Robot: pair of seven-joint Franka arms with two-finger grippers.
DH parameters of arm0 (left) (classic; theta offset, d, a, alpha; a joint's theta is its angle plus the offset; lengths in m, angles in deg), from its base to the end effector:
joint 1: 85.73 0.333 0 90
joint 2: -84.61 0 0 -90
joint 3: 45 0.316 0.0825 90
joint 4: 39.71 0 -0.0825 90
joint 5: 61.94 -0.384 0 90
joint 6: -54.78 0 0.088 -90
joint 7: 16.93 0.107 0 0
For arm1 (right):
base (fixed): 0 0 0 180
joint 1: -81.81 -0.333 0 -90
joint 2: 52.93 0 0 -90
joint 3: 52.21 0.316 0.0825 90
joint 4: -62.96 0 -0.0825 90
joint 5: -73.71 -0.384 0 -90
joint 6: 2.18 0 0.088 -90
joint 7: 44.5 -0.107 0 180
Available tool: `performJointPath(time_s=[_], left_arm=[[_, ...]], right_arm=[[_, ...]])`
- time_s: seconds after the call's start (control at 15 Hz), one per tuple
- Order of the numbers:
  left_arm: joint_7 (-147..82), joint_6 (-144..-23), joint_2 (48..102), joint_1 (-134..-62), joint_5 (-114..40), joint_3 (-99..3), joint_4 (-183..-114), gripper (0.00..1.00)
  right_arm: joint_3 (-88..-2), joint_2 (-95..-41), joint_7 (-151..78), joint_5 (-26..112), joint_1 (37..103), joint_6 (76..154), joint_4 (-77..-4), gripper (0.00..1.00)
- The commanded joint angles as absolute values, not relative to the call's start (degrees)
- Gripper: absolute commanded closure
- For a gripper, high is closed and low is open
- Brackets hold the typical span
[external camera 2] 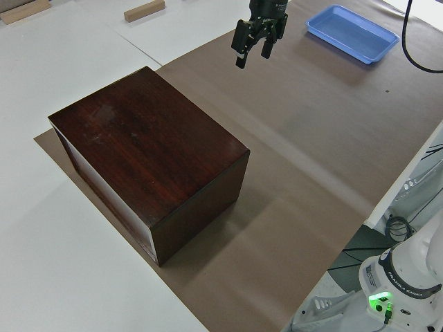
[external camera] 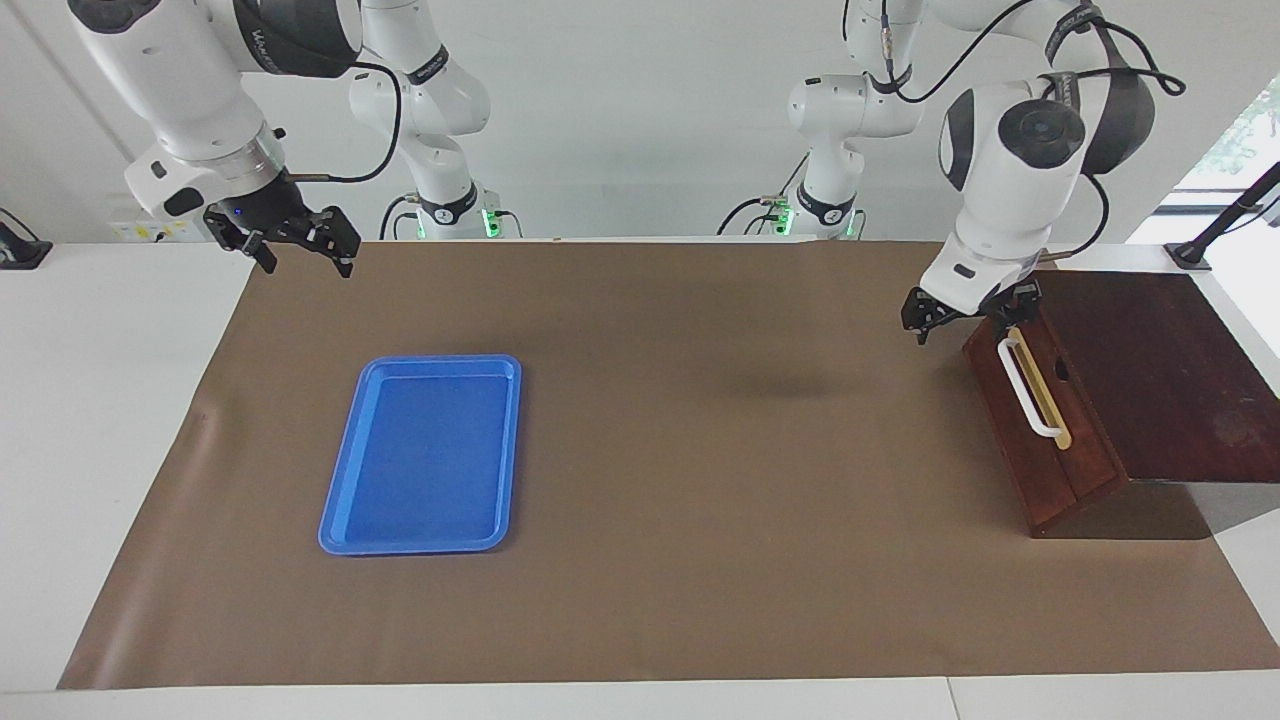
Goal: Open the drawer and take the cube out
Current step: 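Grasp the white drawer handle with the left gripper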
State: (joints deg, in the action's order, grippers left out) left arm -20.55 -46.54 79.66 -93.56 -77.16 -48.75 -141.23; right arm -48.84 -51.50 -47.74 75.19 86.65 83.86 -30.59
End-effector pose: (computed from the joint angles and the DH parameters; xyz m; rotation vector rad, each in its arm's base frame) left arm 0.5730 -0.0928 0.4994 -2.8639 0.2918 0.0794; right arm 0.5373 -0.0163 0.6035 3.1057 -0.1285 -0.1645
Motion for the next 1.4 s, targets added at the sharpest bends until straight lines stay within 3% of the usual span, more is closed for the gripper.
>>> performJointPath(time_s=[0.0,0.6,1.33], left_arm=[[-20.6,-51.1,78.6,-93.2,-80.6,-48.0,-144.6,0.0],[-20.9,-61.7,79.2,-86.6,-81.6,-47.9,-152.6,0.0],[-20.9,-67.4,78.7,-84.5,-82.9,-47.9,-156.0,0.0]], right_arm=[[-48.4,-51.3,-46.6,75.2,87.3,83.4,-30.6,0.0],[-48.4,-51.3,-46.6,75.2,87.3,83.4,-30.6,0.0],[-48.4,-51.3,-46.6,75.2,87.3,83.4,-30.6,0.0]])
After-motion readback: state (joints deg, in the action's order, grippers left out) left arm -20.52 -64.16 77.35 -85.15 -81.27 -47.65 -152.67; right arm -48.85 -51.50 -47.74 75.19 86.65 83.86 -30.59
